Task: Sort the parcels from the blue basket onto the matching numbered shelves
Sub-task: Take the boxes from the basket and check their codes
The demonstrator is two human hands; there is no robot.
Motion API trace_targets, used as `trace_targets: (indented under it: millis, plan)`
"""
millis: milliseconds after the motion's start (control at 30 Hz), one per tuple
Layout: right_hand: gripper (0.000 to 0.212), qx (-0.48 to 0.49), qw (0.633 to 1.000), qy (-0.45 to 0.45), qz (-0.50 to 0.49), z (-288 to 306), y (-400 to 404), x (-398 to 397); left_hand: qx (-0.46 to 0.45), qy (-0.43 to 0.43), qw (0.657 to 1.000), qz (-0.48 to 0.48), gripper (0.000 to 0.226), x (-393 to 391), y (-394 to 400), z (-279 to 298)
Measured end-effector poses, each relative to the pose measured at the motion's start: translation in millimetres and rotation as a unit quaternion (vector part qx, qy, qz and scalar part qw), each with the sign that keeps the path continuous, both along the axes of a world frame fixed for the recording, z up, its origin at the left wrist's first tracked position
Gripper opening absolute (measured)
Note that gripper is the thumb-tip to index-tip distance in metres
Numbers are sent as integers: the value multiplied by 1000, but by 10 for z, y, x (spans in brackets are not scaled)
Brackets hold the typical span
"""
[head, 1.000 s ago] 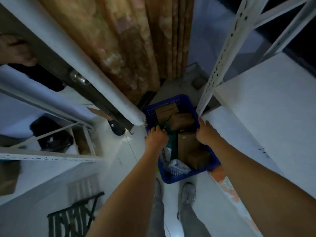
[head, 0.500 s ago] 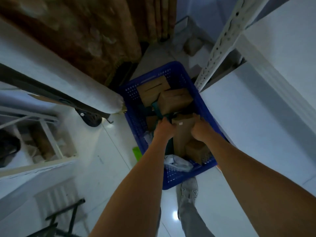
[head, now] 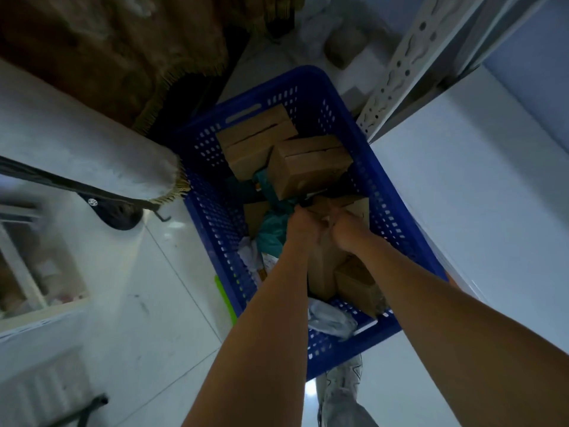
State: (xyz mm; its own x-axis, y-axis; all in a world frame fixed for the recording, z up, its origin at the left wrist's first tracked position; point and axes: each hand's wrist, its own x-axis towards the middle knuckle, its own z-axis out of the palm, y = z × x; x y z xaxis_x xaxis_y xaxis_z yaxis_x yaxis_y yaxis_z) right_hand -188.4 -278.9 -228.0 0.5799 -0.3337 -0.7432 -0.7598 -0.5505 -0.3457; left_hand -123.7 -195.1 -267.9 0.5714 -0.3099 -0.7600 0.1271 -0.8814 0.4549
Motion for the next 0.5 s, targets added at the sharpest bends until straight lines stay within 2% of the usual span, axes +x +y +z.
trace_targets:
  millis: [133,200,267,367,433,500]
  plan:
    - [56,22,997,26,-66,112,14,7,-8,-4,1000,25,40,-73,54,103]
    - [59,31,988,28,-148,308,-10,25,-34,-2,996,87,40,-111,141,333]
    - [67,47,963,37,-264,597,-27,102,-80,-15,987,140,52,-121,275,648]
    - [79,66,914,46,-398,1058,-55,306,-151,-80,978,121,63,-139,493,1258]
    - [75,85,907,20,-413,1500,-20,452,-187,-120,971,89,64,-151,625,1723]
    - [84,101,899,-5,-426,1934,24,507,-207,-152,965,49,68,-151,712,2201]
